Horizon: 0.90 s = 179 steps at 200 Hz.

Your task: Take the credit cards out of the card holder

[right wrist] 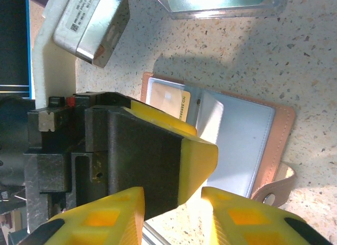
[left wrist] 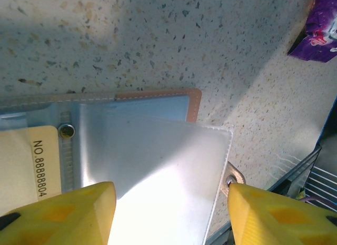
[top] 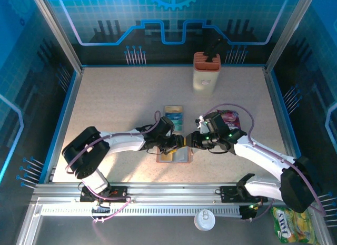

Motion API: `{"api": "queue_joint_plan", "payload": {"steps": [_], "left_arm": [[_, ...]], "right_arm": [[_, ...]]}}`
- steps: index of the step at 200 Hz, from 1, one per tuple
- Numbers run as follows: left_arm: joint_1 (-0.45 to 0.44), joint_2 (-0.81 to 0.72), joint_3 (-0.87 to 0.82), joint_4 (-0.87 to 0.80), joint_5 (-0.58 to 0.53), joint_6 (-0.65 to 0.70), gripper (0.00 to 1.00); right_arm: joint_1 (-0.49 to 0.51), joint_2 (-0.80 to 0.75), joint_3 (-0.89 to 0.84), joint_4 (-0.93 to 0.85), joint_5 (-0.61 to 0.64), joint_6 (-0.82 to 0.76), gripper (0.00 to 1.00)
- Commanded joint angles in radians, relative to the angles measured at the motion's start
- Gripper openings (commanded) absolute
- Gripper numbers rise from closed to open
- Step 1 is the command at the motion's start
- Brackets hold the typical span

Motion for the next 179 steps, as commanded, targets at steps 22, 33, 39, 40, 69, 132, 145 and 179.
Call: {"api": "queue_joint_plan", "payload": {"steps": [22, 33, 39, 40, 69, 132, 145, 179], "left_arm": [[0.024, -0.046, 0.007, -0.041, -0.019, 0.033, 0.58], [0.028, -0.054, -0.002, -0.041, -0.020, 0.033, 0.58], [0.030, -0.057, -0.006, -0.038, -0.020, 0.034, 0.59], [0.030, -0.058, -0.007, -0.036, -0.019, 0.035, 0.59], [0.033, -0.075, -0.019, -0.005, -0.008, 0.042, 0.62], [0.025, 0.008, 0.030, 0.104, 0.070, 0.009, 0.62], [0.018, 0.023, 0.036, 0.120, 0.076, 0.002, 0.62], [0.007, 0.041, 0.042, 0.123, 0.079, -0.002, 0.62]], "right_arm": [[-0.009, 0.012, 0.011, -0.016, -0.005, -0.006, 0.35], [-0.007, 0.017, 0.012, -0.013, -0.008, -0.005, 0.35], [-0.007, 0.020, 0.014, -0.012, -0.009, -0.004, 0.35], [-0.007, 0.019, 0.015, -0.012, -0.009, -0.004, 0.35], [-0.002, 0.028, 0.017, -0.011, -0.009, -0.002, 0.35], [-0.008, -0.066, 0.017, -0.082, 0.084, -0.011, 0.35], [-0.015, -0.098, 0.013, -0.093, 0.107, -0.013, 0.35], [-0.034, -0.140, -0.004, -0.099, 0.114, -0.014, 0.36]]}}
